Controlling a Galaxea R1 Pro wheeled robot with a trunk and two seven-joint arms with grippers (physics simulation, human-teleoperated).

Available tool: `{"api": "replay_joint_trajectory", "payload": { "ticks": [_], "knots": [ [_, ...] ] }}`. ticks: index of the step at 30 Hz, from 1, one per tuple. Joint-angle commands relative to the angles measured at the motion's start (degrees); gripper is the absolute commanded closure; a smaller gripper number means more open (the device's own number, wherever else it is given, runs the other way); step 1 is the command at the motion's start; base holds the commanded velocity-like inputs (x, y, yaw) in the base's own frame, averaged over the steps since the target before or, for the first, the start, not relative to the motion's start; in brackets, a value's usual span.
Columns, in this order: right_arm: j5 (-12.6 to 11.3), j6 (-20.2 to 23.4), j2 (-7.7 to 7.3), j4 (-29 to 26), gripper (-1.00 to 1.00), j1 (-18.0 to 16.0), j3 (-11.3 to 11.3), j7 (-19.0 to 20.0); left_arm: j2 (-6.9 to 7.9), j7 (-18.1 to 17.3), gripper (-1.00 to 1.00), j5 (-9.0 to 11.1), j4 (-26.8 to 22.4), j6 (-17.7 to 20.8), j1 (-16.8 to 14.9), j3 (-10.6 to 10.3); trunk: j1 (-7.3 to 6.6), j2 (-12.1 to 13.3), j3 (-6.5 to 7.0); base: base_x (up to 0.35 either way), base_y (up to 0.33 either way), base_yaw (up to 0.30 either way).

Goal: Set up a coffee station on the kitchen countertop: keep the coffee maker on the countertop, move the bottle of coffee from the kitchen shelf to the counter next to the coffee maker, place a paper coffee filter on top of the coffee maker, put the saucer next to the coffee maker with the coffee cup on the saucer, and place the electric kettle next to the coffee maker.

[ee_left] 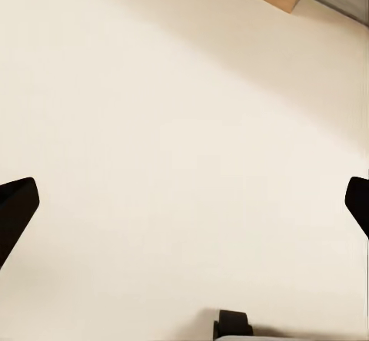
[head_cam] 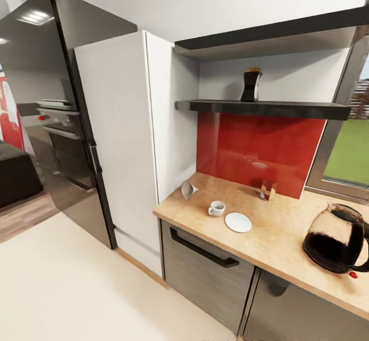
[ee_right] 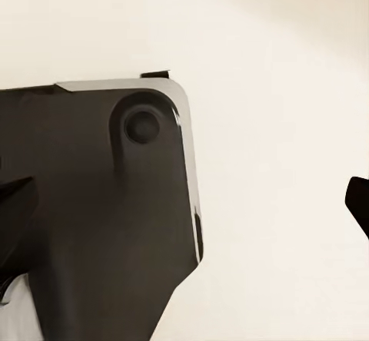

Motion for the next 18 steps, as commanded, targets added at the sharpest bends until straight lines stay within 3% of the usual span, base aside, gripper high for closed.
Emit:
{"api": "replay_joint_trajectory", "payload": {
  "ticks": [1,9,18],
  "knots": [
    [0.0,-0.2,0.33,0.1,-1.0,0.0,-0.4,0.0,-0.04,0.0,-1.0,0.1,0.0,-0.2,0.0,0.2,0.02,0.0,-0.02,0.0,0.0,-0.28],
    [-0.1,-0.2,1.08,0.0,-1.0,0.0,-0.4,0.0,-0.09,0.0,-1.0,0.1,0.0,-0.2,0.0,0.2,0.02,0.0,-0.02,-0.015,0.007,-0.265],
    [0.1,-0.5,1.6,0.0,-1.0,0.0,-0.2,0.1,-0.01,0.0,-1.0,0.1,0.0,-0.2,0.0,0.3,0.02,0.0,-0.02,-0.154,0.122,-0.036]
  ]
}}
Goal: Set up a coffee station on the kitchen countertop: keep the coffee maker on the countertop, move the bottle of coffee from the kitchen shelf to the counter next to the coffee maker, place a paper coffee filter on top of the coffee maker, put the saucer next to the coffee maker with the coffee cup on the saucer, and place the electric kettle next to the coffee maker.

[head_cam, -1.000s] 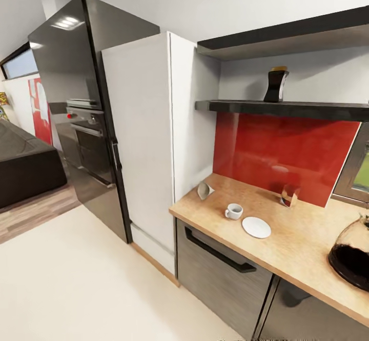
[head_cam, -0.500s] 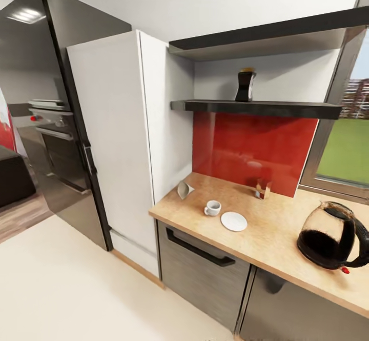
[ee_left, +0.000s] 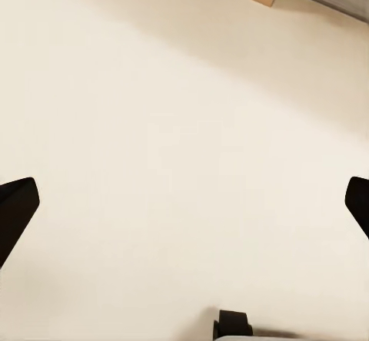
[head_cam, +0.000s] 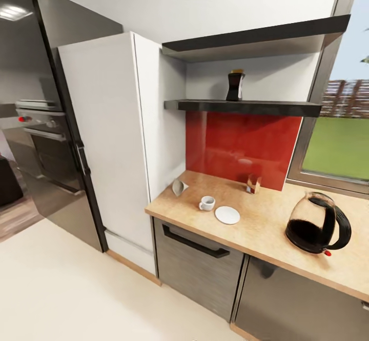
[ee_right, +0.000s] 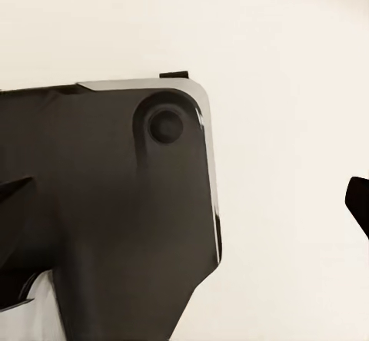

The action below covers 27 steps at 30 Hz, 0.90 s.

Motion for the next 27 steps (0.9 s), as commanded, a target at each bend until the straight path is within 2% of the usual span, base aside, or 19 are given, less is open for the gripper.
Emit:
{"api": "replay_joint_trajectory", "payload": {
  "ticks": [1,14,15,20,23,27],
  "knots": [
    [0.0,-0.2,0.02,0.1,-1.0,0.0,-0.4,0.1,-0.01,0.0,-1.0,0.1,0.1,-0.2,0.0,0.2,0.01,0.0,-0.02,-0.038,0.036,-0.001],
    [-0.3,-0.3,0.05,-0.3,-1.0,0.0,-0.7,-0.1,-0.01,0.0,-1.0,0.0,0.1,-0.2,0.0,0.2,0.01,0.0,-0.02,-0.006,0.005,0.0],
    [-0.3,-0.3,0.05,-0.3,-1.0,0.0,-0.7,-0.3,-0.6,-0.3,-1.0,-0.1,0.0,0.0,-0.1,-0.5,0.01,0.0,-0.02,0.0,0.0,-0.174],
    [-0.3,-0.3,0.05,-0.2,-1.0,0.0,-0.8,-0.3,-1.3,-0.7,-1.0,-1.2,-1.4,0.3,-0.8,-1.8,0.01,0.0,0.06,0.0,0.0,-0.251],
    [-0.3,-0.3,0.05,-0.2,-1.0,0.0,-0.8,-0.3,-1.68,-1.3,-1.0,-1.5,-4.7,0.6,-1.9,-2.4,0.01,0.0,0.11,0.0,0.0,-0.282],
    [-0.3,-0.3,0.05,-0.2,-1.0,0.0,-0.7,-0.3,-1.67,-4.1,-1.0,-1.7,-10.3,1.5,-3.7,-2.7,0.01,0.0,0.16,0.0,0.0,-0.288]
  ]
}}
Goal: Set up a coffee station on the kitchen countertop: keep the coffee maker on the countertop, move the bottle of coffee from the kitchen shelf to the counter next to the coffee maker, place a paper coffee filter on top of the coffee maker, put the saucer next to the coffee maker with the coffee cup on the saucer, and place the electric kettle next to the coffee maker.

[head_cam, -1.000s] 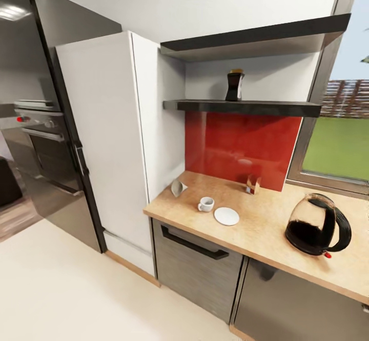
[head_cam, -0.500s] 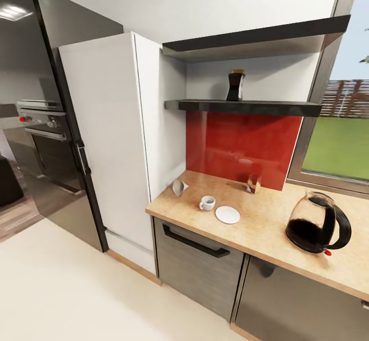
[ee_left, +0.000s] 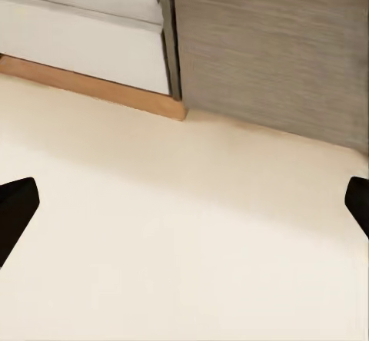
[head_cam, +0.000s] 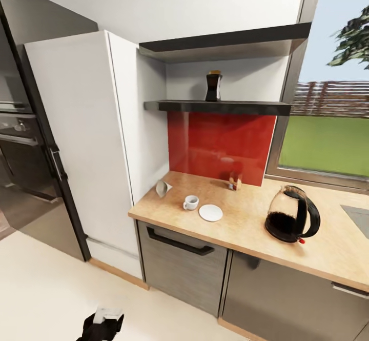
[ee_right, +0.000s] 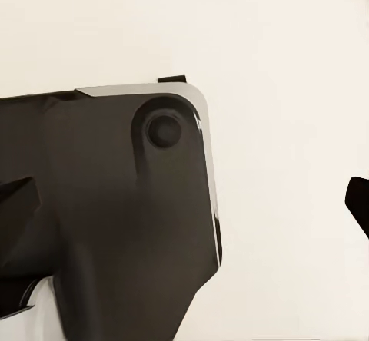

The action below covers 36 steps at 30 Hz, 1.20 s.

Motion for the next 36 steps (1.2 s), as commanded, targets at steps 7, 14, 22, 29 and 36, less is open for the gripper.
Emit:
{"api": "replay_joint_trajectory", "payload": {
  "ticks": [7,14,22,29,36],
  "knots": [
    [0.0,-0.2,0.01,0.1,-1.0,0.0,-0.3,0.0,0.41,-6.9,-1.0,-0.2,-9.0,8.4,-4.3,0.0,0.02,0.0,-0.02,0.0,0.0,-0.29],
    [0.0,-0.2,0.01,0.0,-1.0,0.0,-0.3,0.0,1.61,-16.9,-1.0,-0.2,-16.5,17.2,-10.1,0.2,0.02,0.0,-0.02,0.0,0.0,-0.291],
    [0.0,-0.2,0.01,-0.1,-1.0,0.0,-0.3,0.0,5.12,-33.6,-1.0,-0.4,-19.2,29.2,-20.5,0.3,0.02,0.0,-0.02,0.0,0.0,-0.291],
    [0.0,-0.3,0.01,-0.2,-1.0,0.0,-0.3,0.0,5.9,-34.8,-1.0,-0.4,-20.9,30.3,-25.6,1.8,0.02,0.0,-0.02,0.0,0.0,-0.282],
    [0.2,-0.5,-0.06,-0.3,-1.0,0.0,-0.1,0.0,5.21,-12.3,-1.0,-0.3,-20.5,25.6,-24.8,3.8,0.02,0.0,-0.02,0.0,0.0,-0.04]
  ]
}}
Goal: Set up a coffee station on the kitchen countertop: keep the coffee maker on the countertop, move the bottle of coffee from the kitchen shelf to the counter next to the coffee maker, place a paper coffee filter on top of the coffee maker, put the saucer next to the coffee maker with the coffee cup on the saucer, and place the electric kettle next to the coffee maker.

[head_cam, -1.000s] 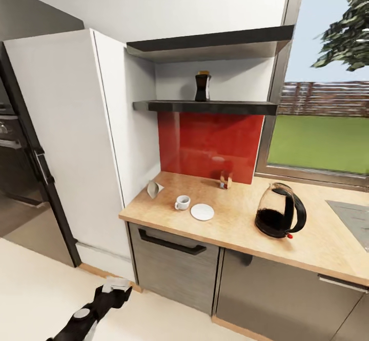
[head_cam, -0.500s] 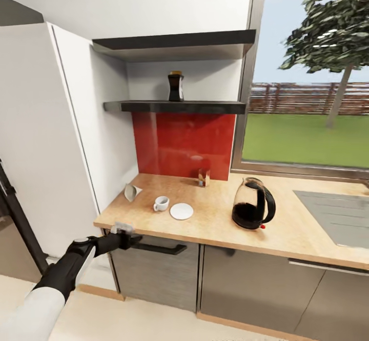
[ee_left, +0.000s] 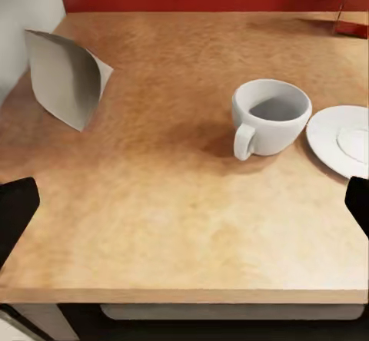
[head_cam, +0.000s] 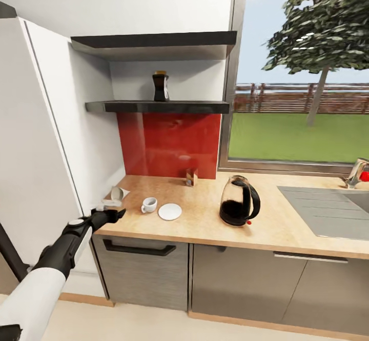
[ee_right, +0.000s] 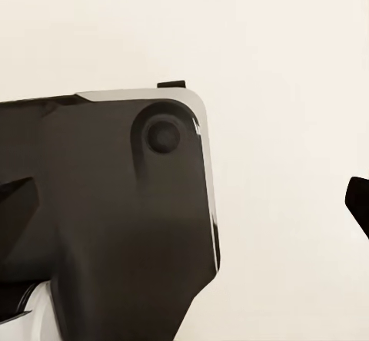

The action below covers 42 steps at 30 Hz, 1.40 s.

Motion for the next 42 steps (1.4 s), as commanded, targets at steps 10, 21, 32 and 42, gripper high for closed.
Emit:
{"api": "replay_joint_trajectory", "payload": {
  "ticks": [10,21,32,42],
  "knots": [
    [0.0,-0.2,-0.01,0.1,-1.0,0.0,-0.3,0.1,-0.12,5.4,-1.0,0.0,3.2,-3.0,0.0,0.2,0.02,0.0,-0.02,0.025,0.0,0.0],
    [0.0,-0.2,-0.01,0.2,-1.0,0.0,-0.2,0.1,0.02,5.9,-1.0,-0.1,5.7,-3.1,0.0,0.4,0.02,0.0,-0.02,0.138,0.036,0.0],
    [0.0,-0.2,-0.01,0.2,-1.0,0.0,-0.2,0.1,0.04,5.9,-1.0,0.1,7.4,-3.3,0.0,0.5,0.02,0.0,-0.02,0.19,0.113,0.0],
    [0.0,-0.2,-0.01,0.3,-1.0,0.0,-0.2,0.1,-0.25,9.5,-1.0,0.5,7.6,-3.3,0.0,0.6,0.02,0.0,-0.02,0.073,0.009,0.0]
  ]
}}
